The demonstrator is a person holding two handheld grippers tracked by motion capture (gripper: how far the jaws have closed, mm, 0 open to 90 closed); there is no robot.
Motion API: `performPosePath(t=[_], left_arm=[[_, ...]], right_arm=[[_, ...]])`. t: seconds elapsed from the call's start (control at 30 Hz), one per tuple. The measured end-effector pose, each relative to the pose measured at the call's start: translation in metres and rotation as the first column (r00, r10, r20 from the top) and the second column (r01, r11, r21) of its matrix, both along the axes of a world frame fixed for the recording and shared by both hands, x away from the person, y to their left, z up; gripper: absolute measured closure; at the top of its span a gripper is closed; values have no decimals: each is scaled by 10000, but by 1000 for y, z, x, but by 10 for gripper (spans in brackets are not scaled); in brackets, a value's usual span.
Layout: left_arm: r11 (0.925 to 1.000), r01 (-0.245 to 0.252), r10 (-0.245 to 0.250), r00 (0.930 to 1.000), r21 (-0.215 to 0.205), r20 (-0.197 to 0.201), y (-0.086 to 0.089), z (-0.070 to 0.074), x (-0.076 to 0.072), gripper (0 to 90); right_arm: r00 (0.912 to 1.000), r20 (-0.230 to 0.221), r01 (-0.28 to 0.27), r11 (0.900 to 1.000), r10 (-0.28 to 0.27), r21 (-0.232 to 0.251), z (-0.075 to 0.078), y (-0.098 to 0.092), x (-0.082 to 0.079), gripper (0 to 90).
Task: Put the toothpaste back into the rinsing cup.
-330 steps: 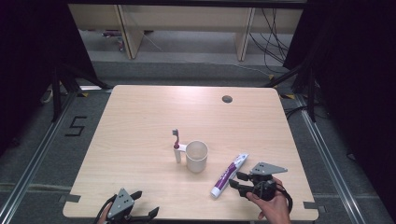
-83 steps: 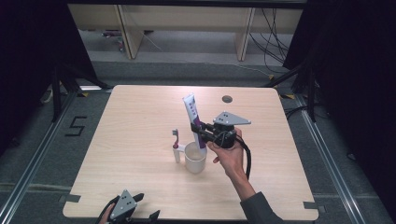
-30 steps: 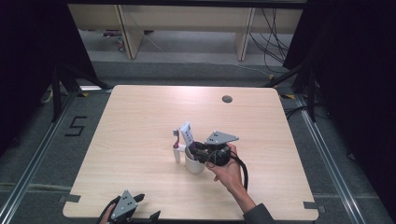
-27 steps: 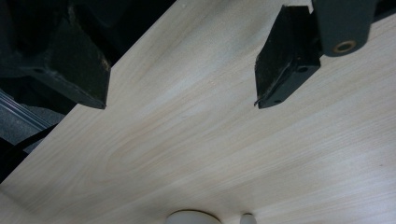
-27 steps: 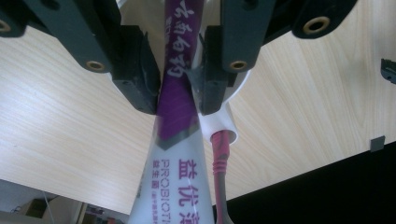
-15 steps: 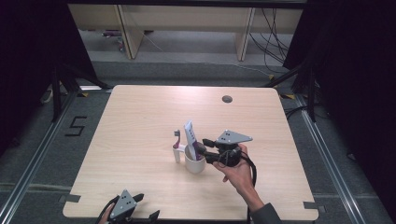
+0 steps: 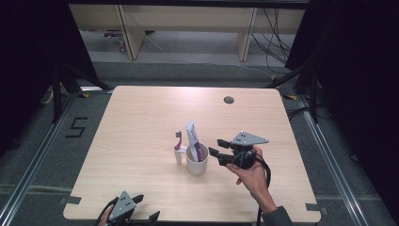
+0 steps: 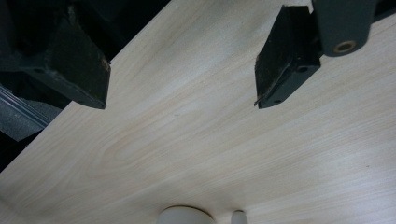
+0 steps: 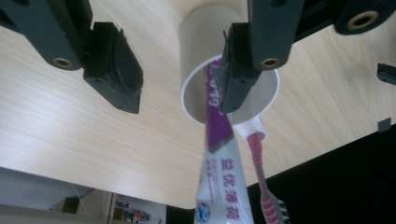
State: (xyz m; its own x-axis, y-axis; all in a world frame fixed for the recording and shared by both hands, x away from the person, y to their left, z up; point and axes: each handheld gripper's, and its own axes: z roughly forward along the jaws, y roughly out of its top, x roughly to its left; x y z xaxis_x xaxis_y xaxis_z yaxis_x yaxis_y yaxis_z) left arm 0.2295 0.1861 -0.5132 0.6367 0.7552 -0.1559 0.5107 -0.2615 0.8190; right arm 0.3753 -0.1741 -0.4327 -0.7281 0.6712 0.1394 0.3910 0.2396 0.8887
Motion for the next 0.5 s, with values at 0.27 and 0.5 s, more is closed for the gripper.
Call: performPosePath(t=[0.27,0.5], left_arm=[[9995,74,-75,10000,310,10,2,1,0,179],[10000,25,-25,10000,95,7,1,0,0,179]], right_arm=[[9996,-245,168,9999,-169,-35,-7,-16,-3,416],[9977,-463,505,9987,-502,62,-12,-28,-9,372]])
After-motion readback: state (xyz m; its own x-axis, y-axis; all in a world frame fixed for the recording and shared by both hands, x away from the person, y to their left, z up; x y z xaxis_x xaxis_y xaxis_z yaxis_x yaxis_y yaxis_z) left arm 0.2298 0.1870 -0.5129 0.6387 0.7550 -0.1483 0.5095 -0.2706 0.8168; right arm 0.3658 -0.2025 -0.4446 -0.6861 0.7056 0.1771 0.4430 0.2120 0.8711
